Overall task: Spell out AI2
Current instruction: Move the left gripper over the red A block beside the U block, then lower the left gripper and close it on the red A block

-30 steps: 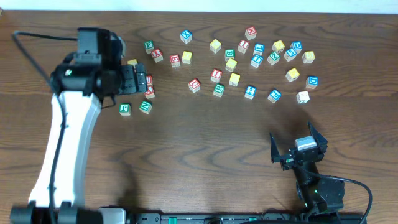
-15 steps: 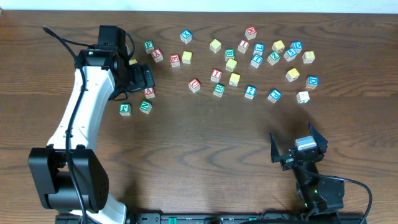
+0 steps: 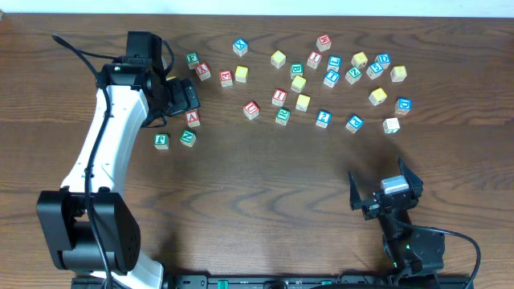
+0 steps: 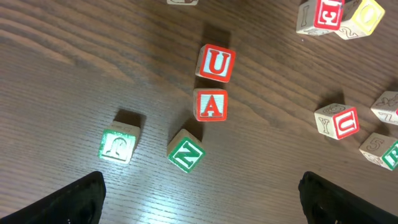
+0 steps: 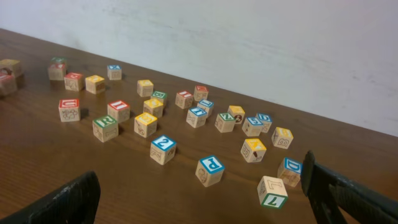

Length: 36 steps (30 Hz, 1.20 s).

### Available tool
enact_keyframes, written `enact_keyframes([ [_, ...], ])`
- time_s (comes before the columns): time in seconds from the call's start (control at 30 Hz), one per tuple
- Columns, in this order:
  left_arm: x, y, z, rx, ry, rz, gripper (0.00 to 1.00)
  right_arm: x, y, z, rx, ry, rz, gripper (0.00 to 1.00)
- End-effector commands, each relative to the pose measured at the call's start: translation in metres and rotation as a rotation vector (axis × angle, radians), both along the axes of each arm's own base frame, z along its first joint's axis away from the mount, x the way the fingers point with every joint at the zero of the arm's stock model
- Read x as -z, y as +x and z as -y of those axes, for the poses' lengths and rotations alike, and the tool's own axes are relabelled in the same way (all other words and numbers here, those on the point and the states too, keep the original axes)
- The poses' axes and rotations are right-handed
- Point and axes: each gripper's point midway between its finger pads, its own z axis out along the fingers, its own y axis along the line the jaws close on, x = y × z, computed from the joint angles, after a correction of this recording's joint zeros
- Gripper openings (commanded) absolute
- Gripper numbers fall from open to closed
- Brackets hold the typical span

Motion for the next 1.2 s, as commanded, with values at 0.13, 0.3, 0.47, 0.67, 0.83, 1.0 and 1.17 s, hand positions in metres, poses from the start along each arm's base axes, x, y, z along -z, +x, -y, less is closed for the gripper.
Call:
enact_keyframes([
  [0.13,0.000,0.006,-0.006,-0.022,0.058,0.005,0.98,0.000,0.000,0.003,0.013,0.012,-0.001,0.99],
  [0.3,0.022,0.006,-0.001,0.028,0.101,-0.048,0.98,0.000,0.000,0.003,0.013,0.012,-0.001,0.99],
  [0.47,0.035,0.012,0.007,0.059,0.109,-0.076,0.98,0.000,0.000,0.003,0.013,0.012,-0.001,0.99],
  [0.67,0.036,0.019,0.011,0.068,0.110,-0.068,0.98,0.000,0.000,0.003,0.013,0.012,-0.001,0.99],
  [0.83,0.041,0.022,0.003,0.041,0.161,-0.069,0.98,0.000,0.000,0.003,0.013,0.012,-0.002,0.99],
  [1.0,0.058,0.025,0.003,0.043,0.165,-0.095,0.98,0.000,0.000,0.003,0.013,0.012,-0.001,0.99],
  [1.17,0.065,0.027,0.005,0.043,0.164,-0.098,0.98,0.000,0.000,0.003,0.013,0.012,-0.001,0.99],
])
